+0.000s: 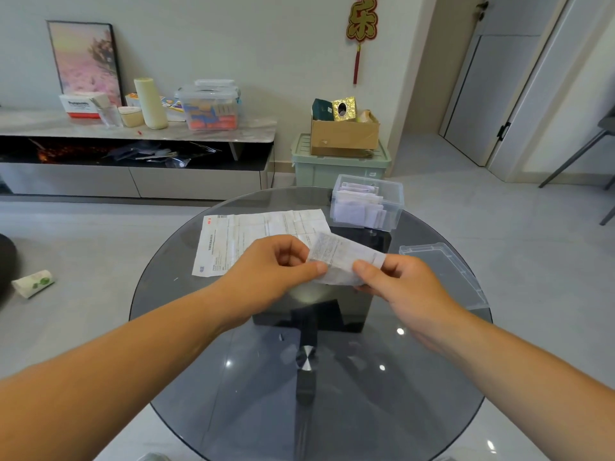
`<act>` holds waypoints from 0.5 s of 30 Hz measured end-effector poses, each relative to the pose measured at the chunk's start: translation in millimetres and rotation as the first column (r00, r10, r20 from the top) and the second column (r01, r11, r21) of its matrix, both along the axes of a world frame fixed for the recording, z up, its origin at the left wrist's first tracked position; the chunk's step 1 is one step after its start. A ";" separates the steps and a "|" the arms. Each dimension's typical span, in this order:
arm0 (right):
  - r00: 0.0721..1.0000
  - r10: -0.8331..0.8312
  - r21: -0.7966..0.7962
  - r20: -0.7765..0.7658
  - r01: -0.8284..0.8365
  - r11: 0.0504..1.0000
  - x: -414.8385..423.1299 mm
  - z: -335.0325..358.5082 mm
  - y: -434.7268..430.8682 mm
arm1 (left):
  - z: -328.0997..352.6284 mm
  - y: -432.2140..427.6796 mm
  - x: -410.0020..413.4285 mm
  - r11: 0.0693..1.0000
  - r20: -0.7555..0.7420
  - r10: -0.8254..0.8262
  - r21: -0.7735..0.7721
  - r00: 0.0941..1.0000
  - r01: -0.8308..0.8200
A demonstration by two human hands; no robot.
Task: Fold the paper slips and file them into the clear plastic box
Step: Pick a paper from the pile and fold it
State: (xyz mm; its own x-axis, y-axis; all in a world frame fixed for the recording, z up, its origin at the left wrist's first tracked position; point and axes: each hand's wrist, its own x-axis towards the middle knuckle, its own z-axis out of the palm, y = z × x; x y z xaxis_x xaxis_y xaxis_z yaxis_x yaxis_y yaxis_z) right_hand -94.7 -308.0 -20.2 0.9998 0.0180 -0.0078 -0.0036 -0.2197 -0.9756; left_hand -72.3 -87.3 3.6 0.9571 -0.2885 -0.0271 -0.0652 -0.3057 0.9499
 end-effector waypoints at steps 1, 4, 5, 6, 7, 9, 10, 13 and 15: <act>1.000 0.009 -0.041 0.017 -0.009 0.999 -1.1 1.5 -0.3 | -1.5 0.6 -1.0 1.000 0.032 -0.011 0.011 0.999 0.010; 0.997 0.076 -0.191 0.027 -0.070 0.979 -5.6 -2.2 -1.8 | -11.4 3.5 -5.0 0.991 0.046 -0.079 0.112 0.996 0.073; 0.994 0.109 -0.253 0.023 -0.100 0.962 -7.4 -4.4 -0.9 | -16.2 3.9 -6.9 0.979 0.044 -0.122 0.171 0.992 0.113; 0.990 0.140 -0.314 0.009 -0.130 0.941 -8.4 -8.1 0.7 | -21.3 3.6 -8.5 0.960 0.048 -0.169 0.234 0.985 0.153; 0.987 0.161 -0.374 -0.008 -0.152 0.915 -9.1 -11.6 2.9 | -26.7 3.3 -9.7 0.933 0.058 -0.208 0.310 0.976 0.181; 0.986 0.161 -0.487 -0.035 -0.157 0.859 -7.0 -20.0 6.3 | -33.0 2.5 -10.9 0.865 0.101 -0.221 0.479 0.970 0.148; 0.987 0.148 -0.527 -0.057 -0.156 0.836 -5.7 -23.7 7.7 | -35.1 2.2 -10.0 0.832 0.127 -0.197 0.546 0.972 0.098; 0.988 0.124 -0.597 -0.088 -0.152 0.788 -4.4 -29.5 13.1 | -41.6 1.2 -5.7 0.787 0.141 -0.113 0.617 0.984 0.001; 0.991 0.119 -0.660 -0.067 -0.133 0.739 -5.6 -28.5 16.3 | -45.3 -0.2 -3.0 0.783 0.142 -0.079 0.622 0.987 -0.026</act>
